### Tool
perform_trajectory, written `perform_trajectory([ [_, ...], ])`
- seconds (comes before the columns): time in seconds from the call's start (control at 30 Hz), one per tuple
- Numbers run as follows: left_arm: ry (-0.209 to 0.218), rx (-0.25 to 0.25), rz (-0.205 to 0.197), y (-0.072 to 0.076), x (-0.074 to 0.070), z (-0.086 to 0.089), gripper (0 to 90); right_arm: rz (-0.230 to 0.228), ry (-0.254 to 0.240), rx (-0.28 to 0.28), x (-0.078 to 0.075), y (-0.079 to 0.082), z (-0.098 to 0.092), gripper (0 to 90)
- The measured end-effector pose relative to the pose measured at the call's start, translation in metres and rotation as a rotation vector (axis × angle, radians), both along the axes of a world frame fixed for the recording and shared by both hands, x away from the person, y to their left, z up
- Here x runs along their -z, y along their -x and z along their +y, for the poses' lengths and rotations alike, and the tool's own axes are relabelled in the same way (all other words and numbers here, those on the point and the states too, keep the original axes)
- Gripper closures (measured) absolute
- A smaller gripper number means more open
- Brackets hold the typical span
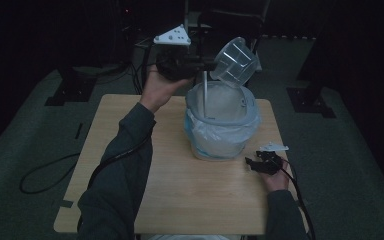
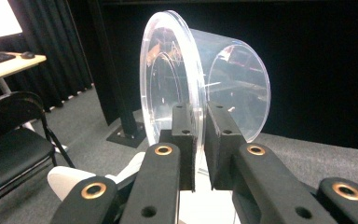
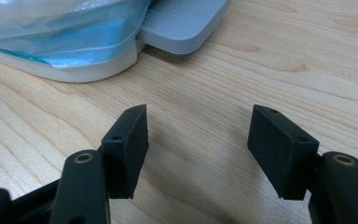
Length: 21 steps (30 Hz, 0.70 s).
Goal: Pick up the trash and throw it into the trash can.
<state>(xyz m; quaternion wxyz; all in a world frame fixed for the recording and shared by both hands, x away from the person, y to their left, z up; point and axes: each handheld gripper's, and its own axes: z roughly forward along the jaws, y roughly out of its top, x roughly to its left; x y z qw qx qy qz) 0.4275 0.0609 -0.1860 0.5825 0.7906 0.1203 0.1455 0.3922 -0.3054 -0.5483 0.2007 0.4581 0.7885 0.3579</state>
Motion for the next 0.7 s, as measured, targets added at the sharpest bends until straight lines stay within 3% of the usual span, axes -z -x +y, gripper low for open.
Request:
perform_trajectory([
  [0.7,-0.03,-0.006,0.019,-0.0054,0.0091,-0.0089,83.8,0.0,0.001,-0.001,0.0,-0.0001,0.0,36.9],
])
